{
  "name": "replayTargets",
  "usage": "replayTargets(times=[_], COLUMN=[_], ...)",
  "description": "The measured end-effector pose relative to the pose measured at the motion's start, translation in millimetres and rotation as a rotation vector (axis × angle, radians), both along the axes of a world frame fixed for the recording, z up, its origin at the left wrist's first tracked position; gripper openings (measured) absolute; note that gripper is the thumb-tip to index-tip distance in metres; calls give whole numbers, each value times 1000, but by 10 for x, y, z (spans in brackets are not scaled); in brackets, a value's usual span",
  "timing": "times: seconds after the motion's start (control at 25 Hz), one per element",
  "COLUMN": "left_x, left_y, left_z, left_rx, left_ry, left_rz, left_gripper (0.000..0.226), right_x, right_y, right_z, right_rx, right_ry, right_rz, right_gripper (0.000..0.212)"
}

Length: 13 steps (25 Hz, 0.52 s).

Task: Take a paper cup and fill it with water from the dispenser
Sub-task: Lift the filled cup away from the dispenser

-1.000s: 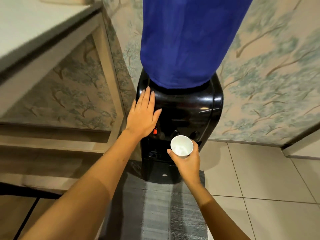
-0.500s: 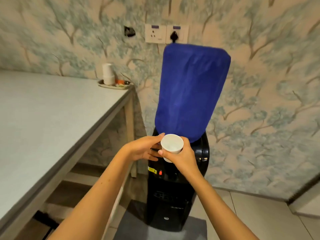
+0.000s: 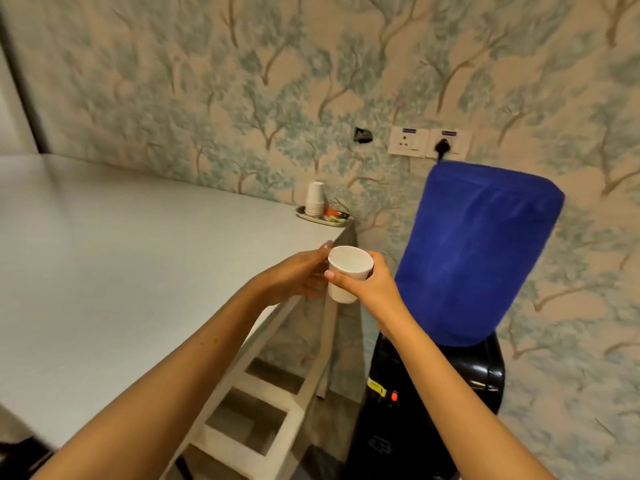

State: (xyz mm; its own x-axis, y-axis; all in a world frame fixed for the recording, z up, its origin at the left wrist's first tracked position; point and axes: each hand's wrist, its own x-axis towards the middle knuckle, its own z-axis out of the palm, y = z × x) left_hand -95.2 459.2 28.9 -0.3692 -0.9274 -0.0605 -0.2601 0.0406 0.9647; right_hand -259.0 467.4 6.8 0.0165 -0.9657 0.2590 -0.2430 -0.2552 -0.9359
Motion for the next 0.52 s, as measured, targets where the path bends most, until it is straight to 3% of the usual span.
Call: replayTargets(times=[0.52], left_x=[1563], left_y=[-681], left_z=[-301], left_rx=[-53], left_ry=[27], left_rz=[180], left_gripper=[57], right_x=[1719], right_y=[-747], right_z=[-246], right_rx=[38], right_ry=[-55], right_rz=[-29], right_gripper=[76])
